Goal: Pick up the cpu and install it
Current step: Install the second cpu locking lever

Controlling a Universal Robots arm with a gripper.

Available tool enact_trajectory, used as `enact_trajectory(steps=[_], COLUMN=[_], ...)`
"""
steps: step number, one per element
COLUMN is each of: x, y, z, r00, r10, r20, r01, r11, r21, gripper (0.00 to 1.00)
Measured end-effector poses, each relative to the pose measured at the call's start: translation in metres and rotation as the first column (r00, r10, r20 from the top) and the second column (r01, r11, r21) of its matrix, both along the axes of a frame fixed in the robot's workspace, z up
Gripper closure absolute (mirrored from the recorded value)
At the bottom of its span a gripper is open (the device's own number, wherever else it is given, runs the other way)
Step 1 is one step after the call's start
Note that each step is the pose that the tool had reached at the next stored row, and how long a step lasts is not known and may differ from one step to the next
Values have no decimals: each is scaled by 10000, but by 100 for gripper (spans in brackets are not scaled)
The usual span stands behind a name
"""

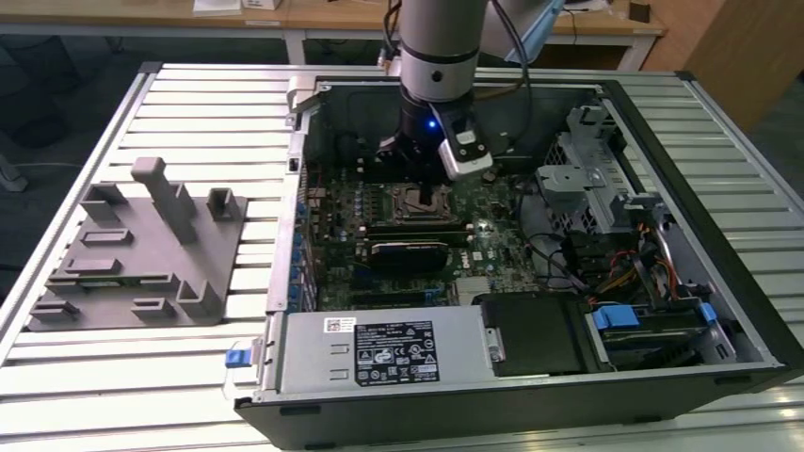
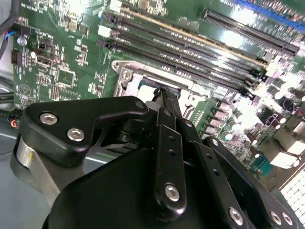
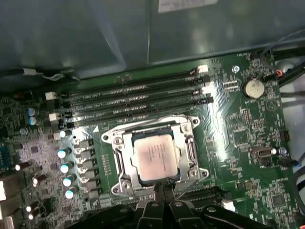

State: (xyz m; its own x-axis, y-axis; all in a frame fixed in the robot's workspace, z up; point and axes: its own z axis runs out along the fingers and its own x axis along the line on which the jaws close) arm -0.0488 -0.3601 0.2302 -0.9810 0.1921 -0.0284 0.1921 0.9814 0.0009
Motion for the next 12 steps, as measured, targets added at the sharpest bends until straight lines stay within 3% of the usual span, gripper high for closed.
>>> enact_trajectory(steps=[5, 12], x=[25, 62], y=[-33, -115], z=[0, 0], r00=[10000, 10000], r10=[-1, 0], r20=[-3, -7], r01=[1, 0], r11=[10000, 10000], r21=[-1, 0], gripper=[89, 89])
